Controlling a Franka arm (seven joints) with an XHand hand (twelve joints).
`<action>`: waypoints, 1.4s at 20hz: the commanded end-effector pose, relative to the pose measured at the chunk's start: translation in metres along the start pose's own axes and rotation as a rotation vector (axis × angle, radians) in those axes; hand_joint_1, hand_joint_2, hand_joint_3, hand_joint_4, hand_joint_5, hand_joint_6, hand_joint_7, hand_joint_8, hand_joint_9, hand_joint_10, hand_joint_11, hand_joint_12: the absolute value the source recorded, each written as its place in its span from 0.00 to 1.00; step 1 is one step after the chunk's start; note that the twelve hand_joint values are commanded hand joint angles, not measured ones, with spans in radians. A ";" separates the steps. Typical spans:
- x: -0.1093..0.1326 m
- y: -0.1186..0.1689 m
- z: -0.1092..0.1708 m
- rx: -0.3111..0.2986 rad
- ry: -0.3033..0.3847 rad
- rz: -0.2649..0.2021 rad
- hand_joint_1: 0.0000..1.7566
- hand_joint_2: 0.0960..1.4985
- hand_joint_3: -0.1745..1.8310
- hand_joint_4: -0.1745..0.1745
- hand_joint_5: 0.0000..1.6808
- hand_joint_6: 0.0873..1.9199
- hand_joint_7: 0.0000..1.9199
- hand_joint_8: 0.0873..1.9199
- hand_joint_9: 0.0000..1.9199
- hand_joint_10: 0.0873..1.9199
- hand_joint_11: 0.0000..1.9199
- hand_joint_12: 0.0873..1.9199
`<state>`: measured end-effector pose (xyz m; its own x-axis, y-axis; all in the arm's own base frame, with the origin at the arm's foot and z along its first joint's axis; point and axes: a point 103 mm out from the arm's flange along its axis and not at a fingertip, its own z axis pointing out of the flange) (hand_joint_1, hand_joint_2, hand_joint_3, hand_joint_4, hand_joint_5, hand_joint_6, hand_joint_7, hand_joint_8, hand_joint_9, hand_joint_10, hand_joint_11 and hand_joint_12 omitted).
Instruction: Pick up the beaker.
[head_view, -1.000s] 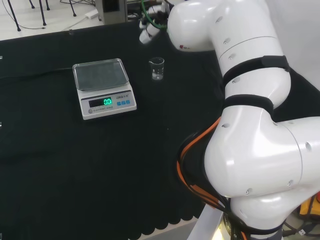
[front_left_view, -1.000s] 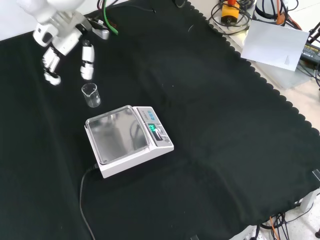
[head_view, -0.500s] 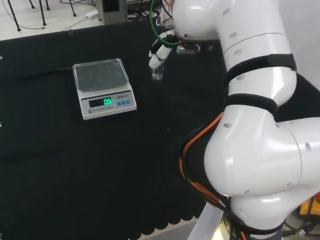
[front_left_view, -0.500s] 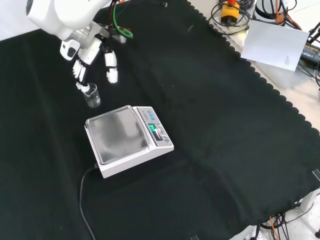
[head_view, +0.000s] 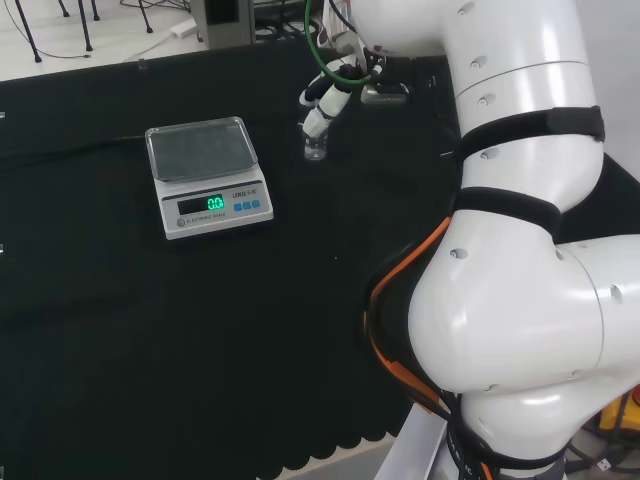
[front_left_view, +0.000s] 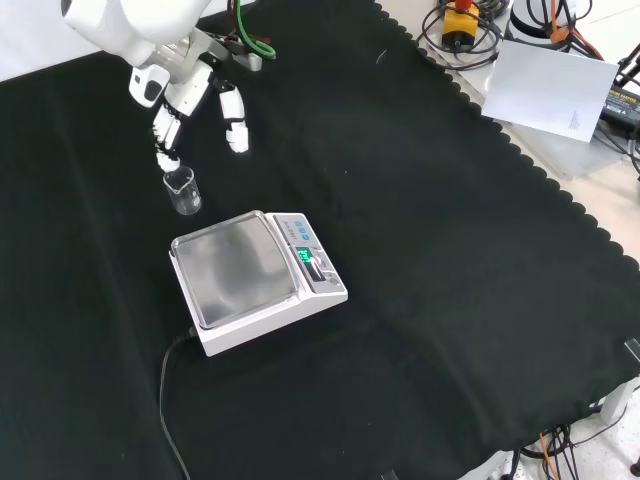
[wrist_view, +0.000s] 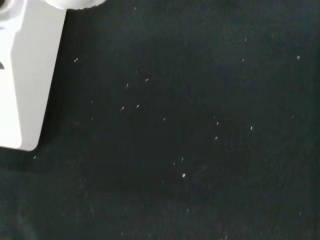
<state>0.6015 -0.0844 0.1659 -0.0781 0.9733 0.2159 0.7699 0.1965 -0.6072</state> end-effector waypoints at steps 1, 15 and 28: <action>-0.001 0.010 -0.007 -0.053 -0.046 0.003 0.40 0.53 0.00 0.56 0.06 0.00 0.00 0.27 0.00 0.35 0.01 0.79; 0.005 0.041 0.002 -0.008 -0.052 -0.029 0.44 0.54 0.00 0.51 0.12 0.00 0.00 0.31 0.00 0.43 0.04 0.78; 0.005 0.061 0.023 0.048 -0.043 -0.007 0.47 0.56 0.00 0.45 0.22 0.01 0.00 0.34 0.02 0.46 0.08 0.77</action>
<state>0.6391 -0.0697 0.1248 -0.1200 0.9752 0.1858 0.7611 0.2105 -0.6135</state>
